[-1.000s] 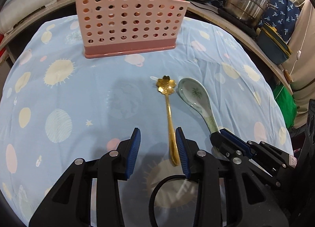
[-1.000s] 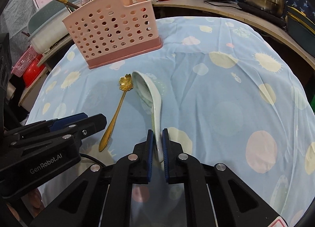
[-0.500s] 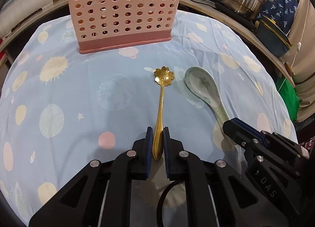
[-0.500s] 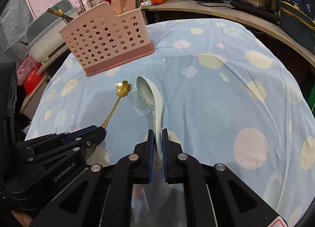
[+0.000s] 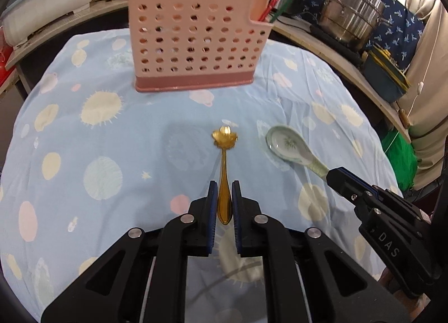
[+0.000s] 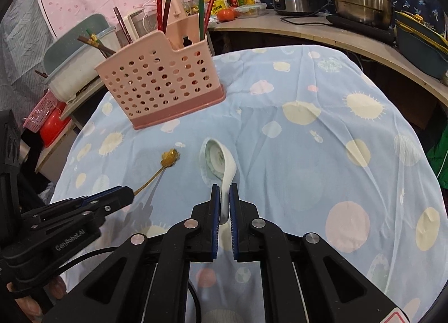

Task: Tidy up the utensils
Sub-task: 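Grasp the gold spoon handle with the left tool while the right tool grasps the white spoon, then lift both spoons off the cloth and raise them upright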

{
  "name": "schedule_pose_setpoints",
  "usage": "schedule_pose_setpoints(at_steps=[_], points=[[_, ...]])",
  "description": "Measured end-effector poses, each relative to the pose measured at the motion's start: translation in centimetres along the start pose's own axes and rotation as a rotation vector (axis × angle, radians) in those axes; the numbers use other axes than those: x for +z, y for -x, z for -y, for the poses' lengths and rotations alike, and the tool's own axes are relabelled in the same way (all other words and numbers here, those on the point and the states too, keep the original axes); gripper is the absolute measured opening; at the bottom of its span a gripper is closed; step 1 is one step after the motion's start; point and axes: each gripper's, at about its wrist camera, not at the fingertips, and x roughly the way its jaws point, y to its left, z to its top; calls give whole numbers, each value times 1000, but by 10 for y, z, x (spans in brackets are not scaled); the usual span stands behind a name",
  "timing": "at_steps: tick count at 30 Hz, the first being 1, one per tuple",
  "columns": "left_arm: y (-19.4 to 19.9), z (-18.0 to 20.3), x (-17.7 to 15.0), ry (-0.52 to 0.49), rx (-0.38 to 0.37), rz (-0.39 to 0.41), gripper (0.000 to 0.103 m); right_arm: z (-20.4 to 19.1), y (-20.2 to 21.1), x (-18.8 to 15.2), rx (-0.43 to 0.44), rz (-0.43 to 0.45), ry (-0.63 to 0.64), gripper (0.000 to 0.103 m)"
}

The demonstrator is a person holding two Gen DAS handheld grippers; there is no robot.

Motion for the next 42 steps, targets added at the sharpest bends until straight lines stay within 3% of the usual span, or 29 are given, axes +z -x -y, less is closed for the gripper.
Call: schedule_pose_setpoints(at_steps=[1,2,10,15,19,23,25,27,39,42], points=[[3,-1,2,3,1,8,1,0,1,2,1,6,-2,6],[6,-2,5,7,-2,13,0,-1,3,4,1,11,-3,6],[19,-11,17,29,-6,47,0,-3,6,13,-2,28,0,6],[1,-7,8,26,-33,-21,0,-1,-1,5,-1,4,-10,6],[-22,-3,-8,25,-24,-82,18,-3,-5,-4,1,-17,-7,5],[-32,-2,-17,33,-36,-95,19,-7,-10,-10,5,-34,2,5],[-31,1,-19,13,-26,-91,18,-8,-11,-12,8,-40,3,5],[-31,1,-21,4,-27,-95,9,-9,-12,-13,10,-41,3,5],[-1,-9,-15,23,-35,-41,9,-13,4,-3,19,-1,11,1],[9,-12,-9,25,-34,-16,1,-15,8,3,18,15,18,1]])
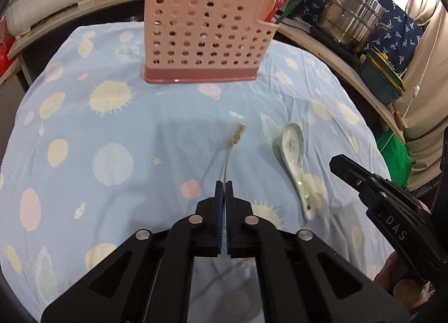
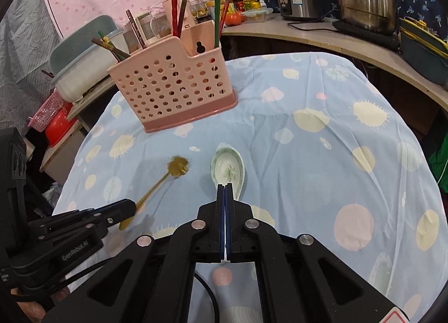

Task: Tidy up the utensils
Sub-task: 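Lift both spoons off the cloth and raise them upright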

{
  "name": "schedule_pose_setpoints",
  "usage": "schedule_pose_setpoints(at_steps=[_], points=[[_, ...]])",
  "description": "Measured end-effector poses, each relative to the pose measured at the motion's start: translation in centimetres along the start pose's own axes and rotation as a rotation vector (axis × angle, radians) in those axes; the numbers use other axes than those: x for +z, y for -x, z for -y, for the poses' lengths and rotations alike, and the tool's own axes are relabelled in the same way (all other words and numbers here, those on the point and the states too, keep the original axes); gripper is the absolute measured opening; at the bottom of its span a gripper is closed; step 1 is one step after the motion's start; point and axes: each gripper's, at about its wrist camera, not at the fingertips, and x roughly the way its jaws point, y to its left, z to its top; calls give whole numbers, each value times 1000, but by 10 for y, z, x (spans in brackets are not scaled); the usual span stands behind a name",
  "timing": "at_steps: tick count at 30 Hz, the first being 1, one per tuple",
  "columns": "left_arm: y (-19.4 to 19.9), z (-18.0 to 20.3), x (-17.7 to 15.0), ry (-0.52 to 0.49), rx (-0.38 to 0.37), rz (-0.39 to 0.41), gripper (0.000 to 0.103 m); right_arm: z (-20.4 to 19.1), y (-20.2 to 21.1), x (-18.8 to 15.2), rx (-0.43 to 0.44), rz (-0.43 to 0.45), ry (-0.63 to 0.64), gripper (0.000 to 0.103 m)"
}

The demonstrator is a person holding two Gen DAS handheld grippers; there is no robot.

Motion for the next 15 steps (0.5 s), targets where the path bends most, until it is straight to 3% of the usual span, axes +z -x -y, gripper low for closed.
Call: schedule_pose_setpoints(at_steps=[15], points=[[12,-3,5,-2,11,30,0,9,-27,-32,21,-122,-40,8]])
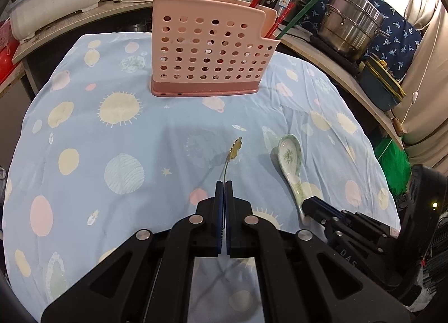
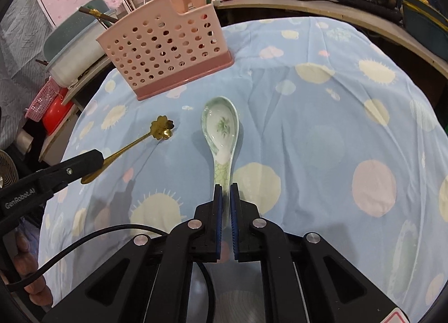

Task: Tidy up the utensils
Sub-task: 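Lift both spoons off the cloth and raise them upright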

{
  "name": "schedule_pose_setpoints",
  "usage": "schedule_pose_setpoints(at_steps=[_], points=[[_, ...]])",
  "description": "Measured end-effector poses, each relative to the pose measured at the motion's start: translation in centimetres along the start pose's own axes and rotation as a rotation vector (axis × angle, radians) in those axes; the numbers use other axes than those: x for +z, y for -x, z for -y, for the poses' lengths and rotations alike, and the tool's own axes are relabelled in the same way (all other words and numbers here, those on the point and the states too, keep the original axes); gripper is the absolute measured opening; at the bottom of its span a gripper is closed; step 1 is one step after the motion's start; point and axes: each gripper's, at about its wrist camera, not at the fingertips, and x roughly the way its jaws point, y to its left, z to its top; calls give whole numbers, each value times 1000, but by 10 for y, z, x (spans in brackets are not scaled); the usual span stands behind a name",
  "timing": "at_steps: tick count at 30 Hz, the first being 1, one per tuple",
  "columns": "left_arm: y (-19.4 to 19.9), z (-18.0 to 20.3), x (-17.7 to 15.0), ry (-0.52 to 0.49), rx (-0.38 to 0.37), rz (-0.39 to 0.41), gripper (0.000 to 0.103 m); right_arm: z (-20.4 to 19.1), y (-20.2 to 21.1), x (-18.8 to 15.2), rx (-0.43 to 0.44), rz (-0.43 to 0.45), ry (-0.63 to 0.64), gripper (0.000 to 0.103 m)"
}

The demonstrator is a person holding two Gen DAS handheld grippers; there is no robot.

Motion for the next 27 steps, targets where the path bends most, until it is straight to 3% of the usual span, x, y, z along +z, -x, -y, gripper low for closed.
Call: schedule_pose_setpoints(at_steps=[10,14,17,27], points=[[-2,0,0,-3,0,-6,0,-4,-10,0,28,-24,-13,15],[-3,0,-1,-2,2,-9,0,-8,-12,0,14,-23,13,15],[-2,0,-1,-2,1,-10,0,-11,-11,-1,1,-22,32,9],[24,-1,13,-21,17,41,0,-19,28,21,-34,71,72,7]])
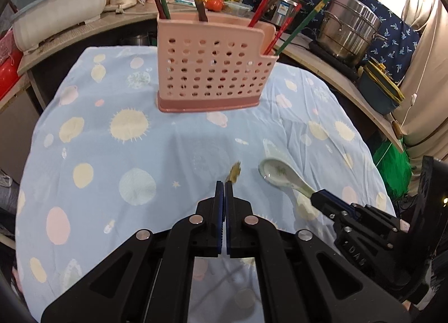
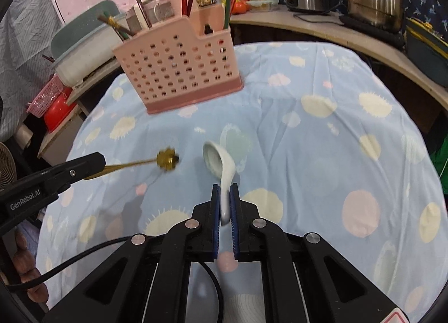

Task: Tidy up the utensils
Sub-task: 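Lift both spoons off the cloth and raise them upright, then carry both spoons over the pink holder and drop them in, opening both tools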

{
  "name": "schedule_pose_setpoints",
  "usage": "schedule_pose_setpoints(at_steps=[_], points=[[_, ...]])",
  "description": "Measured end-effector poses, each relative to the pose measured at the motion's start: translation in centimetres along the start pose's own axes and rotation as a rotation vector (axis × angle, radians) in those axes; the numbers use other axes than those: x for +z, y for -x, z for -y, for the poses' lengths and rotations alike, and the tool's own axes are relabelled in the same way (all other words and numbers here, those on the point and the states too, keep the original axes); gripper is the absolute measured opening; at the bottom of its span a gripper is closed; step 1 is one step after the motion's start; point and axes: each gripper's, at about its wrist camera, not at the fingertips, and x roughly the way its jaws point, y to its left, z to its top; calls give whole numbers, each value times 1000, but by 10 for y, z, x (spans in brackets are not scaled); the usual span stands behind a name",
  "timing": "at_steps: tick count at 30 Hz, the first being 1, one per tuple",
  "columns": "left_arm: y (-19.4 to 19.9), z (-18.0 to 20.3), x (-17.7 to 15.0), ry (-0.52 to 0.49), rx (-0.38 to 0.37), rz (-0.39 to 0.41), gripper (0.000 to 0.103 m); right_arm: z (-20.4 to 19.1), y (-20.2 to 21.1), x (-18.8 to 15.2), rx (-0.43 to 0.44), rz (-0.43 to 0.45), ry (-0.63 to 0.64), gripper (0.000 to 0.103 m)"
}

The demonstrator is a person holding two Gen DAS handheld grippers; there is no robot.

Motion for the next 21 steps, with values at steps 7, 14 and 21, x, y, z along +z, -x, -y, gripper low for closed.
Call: schedule_pose_setpoints(at_steps=[7,14,21], points=[[32,-1,29,-26,20,75,0,-6,29,32,-9,83,29,7],[70,5,77,-85,42,147,0,-17,57,78,-5,179,67,7],[89,24,142,-173,88,212,0,-35,77,135,17,273,106,7]])
